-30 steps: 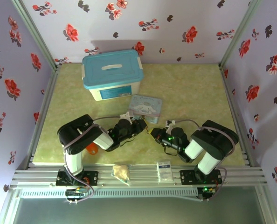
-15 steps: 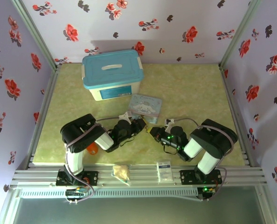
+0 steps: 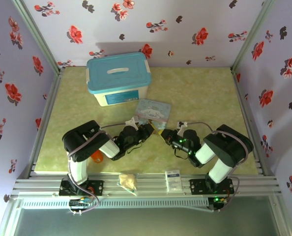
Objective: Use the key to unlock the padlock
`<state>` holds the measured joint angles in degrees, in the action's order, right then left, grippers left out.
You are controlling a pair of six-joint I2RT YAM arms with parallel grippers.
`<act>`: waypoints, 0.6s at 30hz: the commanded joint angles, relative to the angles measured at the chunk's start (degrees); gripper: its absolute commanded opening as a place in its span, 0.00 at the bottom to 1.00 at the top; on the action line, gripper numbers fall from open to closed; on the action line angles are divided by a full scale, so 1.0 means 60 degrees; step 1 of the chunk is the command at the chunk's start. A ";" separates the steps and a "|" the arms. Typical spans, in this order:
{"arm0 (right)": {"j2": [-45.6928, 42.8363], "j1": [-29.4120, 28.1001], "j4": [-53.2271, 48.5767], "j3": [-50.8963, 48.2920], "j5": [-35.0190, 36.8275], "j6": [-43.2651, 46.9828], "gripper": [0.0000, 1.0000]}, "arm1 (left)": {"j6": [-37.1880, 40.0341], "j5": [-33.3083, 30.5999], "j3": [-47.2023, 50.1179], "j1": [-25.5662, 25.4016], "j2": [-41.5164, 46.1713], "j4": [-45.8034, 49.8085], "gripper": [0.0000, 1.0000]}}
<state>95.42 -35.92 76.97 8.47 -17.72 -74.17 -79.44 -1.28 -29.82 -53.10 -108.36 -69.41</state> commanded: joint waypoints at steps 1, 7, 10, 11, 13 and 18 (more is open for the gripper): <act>0.0258 -0.0085 0.0408 0.0374 -0.0144 -0.0197 0.00 | -0.0092 0.0447 -0.0102 -0.0231 0.0421 -0.0892 0.00; -0.0329 -0.0913 0.0399 0.0042 0.1316 -0.0222 0.00 | -0.0221 -0.0311 0.0053 -0.0290 0.0469 -0.0871 0.00; -0.0394 -0.1185 0.0399 -0.0236 0.2083 -0.0323 0.00 | -0.0273 -0.0469 0.0013 -0.0317 0.0371 -0.0843 0.12; -0.0390 -0.1203 0.0392 -0.0322 0.2213 -0.0295 0.00 | -0.0197 -0.0519 0.0016 -0.0331 0.0336 -0.0802 0.13; -0.0340 -0.1205 0.0397 -0.0462 0.2349 -0.0242 0.00 | -0.0108 -0.0616 0.0050 -0.0350 0.0345 -0.0490 0.13; -0.0286 -0.1308 0.0399 -0.0890 0.3062 -0.0083 0.00 | -0.0535 -0.0852 0.0325 -0.0365 -0.0101 -0.0778 0.11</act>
<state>93.76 -43.20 78.15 4.54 -4.49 -75.24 -81.43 -4.40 -28.45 -54.78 -108.05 -69.43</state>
